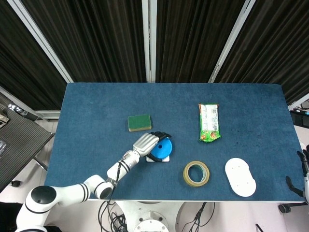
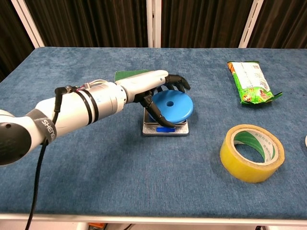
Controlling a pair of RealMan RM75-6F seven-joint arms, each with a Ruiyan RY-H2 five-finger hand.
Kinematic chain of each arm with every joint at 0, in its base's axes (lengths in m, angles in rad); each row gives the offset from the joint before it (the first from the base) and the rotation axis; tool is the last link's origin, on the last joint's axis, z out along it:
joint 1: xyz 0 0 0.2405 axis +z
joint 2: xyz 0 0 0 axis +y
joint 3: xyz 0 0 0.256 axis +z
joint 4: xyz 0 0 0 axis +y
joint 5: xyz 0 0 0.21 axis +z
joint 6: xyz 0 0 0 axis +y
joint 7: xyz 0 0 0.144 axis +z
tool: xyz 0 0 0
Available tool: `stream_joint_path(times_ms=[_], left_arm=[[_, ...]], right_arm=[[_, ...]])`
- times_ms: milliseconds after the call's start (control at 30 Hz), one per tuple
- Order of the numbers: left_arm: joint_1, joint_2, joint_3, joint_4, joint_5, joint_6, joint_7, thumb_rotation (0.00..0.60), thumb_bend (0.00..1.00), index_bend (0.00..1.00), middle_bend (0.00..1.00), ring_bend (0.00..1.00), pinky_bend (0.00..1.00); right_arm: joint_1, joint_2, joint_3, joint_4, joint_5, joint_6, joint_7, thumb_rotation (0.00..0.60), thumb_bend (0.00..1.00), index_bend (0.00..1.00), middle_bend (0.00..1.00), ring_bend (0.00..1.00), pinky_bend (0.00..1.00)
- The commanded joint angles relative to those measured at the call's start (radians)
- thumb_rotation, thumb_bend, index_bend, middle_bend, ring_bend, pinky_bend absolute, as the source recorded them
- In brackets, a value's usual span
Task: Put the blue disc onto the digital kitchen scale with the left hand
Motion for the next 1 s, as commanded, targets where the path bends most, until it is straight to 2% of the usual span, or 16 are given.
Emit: stream_joint_path(times_ms=[33,100,233,433,667,867,1000], left_arm=[[-0.002,-0.014,0.004,0.025,-0.003,0.003,-0.005,0.6,0.17,0.03,0.12,0.07,0.33],[-0.002,-0.017,0.005,0.029,0.0,0.01,-0.013,0.6,0.16,0.01,0.06,0.02,0.28],[0.0,-0.022,0.015,0.034,0.016,0.029,-0.022,0.6,0.16,0.0,0.0,0.0,0.23],[0.002,-0.01,0.03,0.028,0.033,0.042,-0.029,0.6,0.16,0.0,0.0,0.0,0.12],[0.014,0.026,0.031,-0.011,0.04,0.074,-0.023,0.6,0.16,0.0,0.0,0.0,0.09],[0.047,0.122,0.036,-0.13,0.05,0.123,0.012,0.6,0.16,0.0,0.0,0.0,0.08],[0.116,0.258,0.07,-0.275,0.058,0.197,0.112,0.6,0.16,0.0,0.0,0.0,0.05]], right_arm=[[0.001,0.001,0.001,0.001,-0.002,0.004,0.003,0.6,0.28,0.0,0.0,0.0,0.0],[0.001,0.002,0.001,0.002,-0.003,0.003,0.005,0.6,0.28,0.0,0.0,0.0,0.0],[0.003,0.004,0.0,0.001,0.001,-0.007,0.001,0.6,0.28,0.0,0.0,0.0,0.0],[0.001,0.009,0.0,-0.012,-0.003,0.002,-0.007,0.6,0.28,0.0,0.0,0.0,0.0],[0.002,0.015,-0.004,-0.029,-0.005,0.003,-0.024,0.6,0.28,0.0,0.0,0.0,0.0],[0.001,0.019,-0.004,-0.045,-0.007,0.009,-0.036,0.6,0.28,0.0,0.0,0.0,0.0],[-0.001,0.02,-0.001,-0.05,-0.007,0.016,-0.038,0.6,0.28,0.0,0.0,0.0,0.0]])
